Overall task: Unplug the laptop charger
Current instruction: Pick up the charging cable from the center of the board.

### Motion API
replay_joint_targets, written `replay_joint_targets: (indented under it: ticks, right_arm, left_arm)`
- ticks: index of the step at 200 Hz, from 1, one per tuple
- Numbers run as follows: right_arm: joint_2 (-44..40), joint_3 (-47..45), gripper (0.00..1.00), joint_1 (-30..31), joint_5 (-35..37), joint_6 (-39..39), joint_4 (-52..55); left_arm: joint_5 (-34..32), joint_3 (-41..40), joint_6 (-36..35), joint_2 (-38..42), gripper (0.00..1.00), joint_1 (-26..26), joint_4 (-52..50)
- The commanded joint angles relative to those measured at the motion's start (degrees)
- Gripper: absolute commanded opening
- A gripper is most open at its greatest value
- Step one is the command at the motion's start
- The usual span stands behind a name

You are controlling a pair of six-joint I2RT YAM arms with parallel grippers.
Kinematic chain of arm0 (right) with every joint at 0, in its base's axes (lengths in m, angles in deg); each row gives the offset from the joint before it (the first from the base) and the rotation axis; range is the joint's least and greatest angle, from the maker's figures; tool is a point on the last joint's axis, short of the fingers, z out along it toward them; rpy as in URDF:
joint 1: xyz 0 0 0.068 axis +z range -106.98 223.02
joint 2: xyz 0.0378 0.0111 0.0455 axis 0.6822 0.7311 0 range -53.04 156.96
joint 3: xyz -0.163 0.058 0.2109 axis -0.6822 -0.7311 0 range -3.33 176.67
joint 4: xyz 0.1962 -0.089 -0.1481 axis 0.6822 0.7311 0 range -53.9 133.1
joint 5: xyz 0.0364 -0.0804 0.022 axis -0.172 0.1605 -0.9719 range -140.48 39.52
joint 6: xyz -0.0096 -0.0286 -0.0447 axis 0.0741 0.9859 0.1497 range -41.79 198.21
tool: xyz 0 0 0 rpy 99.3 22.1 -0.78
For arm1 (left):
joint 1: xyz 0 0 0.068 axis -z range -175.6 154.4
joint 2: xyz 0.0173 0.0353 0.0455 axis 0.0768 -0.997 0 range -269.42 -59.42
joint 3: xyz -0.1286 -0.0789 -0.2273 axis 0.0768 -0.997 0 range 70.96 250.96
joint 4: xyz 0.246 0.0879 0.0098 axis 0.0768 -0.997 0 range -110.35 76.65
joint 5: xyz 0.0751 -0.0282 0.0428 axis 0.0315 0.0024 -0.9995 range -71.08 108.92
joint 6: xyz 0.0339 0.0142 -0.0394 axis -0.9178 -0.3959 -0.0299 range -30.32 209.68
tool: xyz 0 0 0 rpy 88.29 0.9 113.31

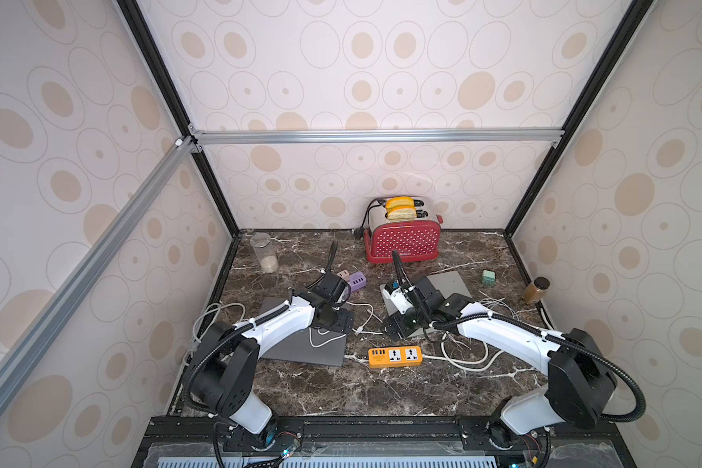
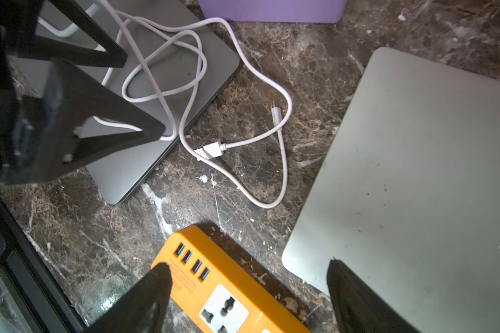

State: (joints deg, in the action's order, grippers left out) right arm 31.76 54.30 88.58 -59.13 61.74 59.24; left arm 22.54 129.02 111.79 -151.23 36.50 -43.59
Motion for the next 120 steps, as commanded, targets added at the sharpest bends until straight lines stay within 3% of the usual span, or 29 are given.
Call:
replay_joint_targets:
  ticks: [1, 48, 120]
  right_arm:
    - [-0.90, -1.53, 0.88, -0.88, 1.19, 0.47, 1.78]
    - [-0.21, -1.45, 0.88, -1.49, 0.22, 0.80, 1.30]
    - [0.10, -2.81, 0.88, -2.63, -1.02, 0.91, -0.02]
  left_arm:
    - [-2.85, 4.68, 1.17, -3.17, 0.95, 2.28, 0.86]
    - [-4.28, 10.80, 2.41, -11.20, 0.95, 4.03, -1.41]
    - [-4.73, 14.77, 2.25, -16.34, 0.95, 5.50, -3.13]
